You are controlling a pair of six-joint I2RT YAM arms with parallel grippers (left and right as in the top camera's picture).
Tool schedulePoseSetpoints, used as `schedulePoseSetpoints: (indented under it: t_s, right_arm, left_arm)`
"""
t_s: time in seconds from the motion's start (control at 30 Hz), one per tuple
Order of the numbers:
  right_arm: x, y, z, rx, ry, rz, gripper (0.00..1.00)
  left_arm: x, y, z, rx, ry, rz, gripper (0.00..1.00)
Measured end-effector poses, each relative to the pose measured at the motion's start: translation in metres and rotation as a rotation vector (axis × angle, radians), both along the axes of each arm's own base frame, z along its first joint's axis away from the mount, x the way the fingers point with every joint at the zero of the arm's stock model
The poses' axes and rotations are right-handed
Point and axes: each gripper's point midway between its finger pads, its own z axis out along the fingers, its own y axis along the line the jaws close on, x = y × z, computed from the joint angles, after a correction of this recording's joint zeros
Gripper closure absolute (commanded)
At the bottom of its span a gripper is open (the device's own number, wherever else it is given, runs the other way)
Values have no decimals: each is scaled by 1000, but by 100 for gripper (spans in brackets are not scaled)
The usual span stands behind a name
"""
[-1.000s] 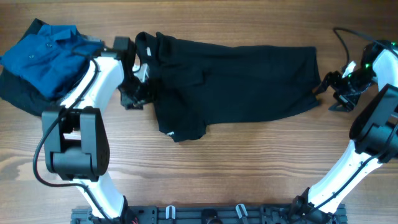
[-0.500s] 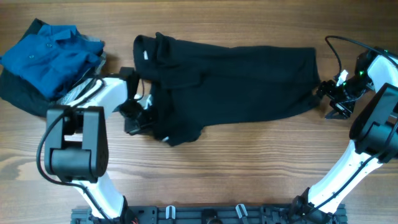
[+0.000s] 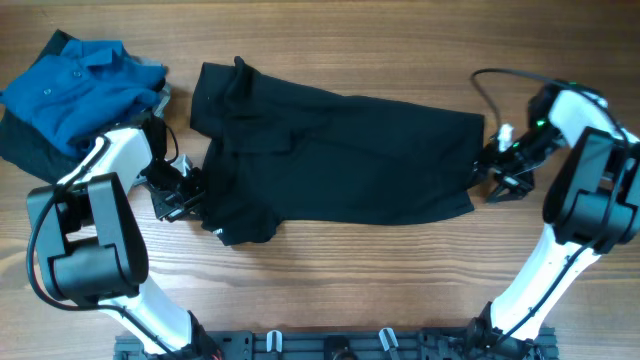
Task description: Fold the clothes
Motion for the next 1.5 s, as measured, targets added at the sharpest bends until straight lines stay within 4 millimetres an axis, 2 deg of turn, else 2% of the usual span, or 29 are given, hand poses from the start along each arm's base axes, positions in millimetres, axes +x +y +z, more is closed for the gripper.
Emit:
schedulePoseSetpoints:
  t_s: [0.1, 0.17, 0.3, 0.37, 0.43, 0.53, 0.6, 0.63, 0.73, 0.83, 1.0, 1.07, 1.1, 1.17, 1.3, 1.5]
  right_arm:
    - [-8, 9, -2, 4, 4, 9, 63]
    - [-13, 10, -4, 10, 13, -5, 82]
    - [-11, 9, -6, 2, -9, -8, 96]
    - [-7, 8, 2, -6, -40, -2, 96]
    - [-1, 5, 21, -23, -86, -1, 96]
    - [16, 0, 77, -78, -247, -10, 96]
    - [13, -2, 105, -117, -291, -36, 96]
    - [4, -2, 114, -136, -276, -49, 96]
    - [-10, -4, 122, -171, -226, -72, 96]
    - [-11, -6, 121, -185, -217, -89, 96]
    - [-17, -5, 122, -186, -190, -89, 96]
    - [-17, -5, 122, -185, -187, -88, 96]
    - [-17, -5, 122, -185, -188, -89, 96]
    - [-13, -6, 121, -191, -203, -96, 94]
    - [-5, -9, 120, -207, -226, -132, 94]
    - [10, -13, 117, -233, -265, -200, 90]
  left_arm:
    - [2, 0, 0, 1, -7, 0, 86]
    - [2, 0, -1, 2, -10, 0, 86]
    - [3, 0, -1, 2, -12, 1, 94]
    - [3, 1, -1, 3, -13, 0, 96]
    - [2, 0, -1, 2, -10, 0, 96]
    - [-3, -1, 1, -2, 12, 0, 96]
    - [-7, -2, 3, -8, 34, -1, 96]
    - [-7, -2, 4, -14, 34, -6, 96]
    - [5, -4, 13, -35, -5, -27, 96]
    - [16, -3, 25, -37, -45, -35, 96]
    - [12, -6, 34, -54, -38, -41, 96]
    - [15, -13, 37, -102, -57, -50, 96]
    - [21, -18, 41, -137, -81, -50, 96]
    - [45, -25, 54, -186, -175, -48, 96]
    - [131, -37, 91, -207, -526, -122, 96]
    - [186, -75, 110, -143, -777, -246, 96]
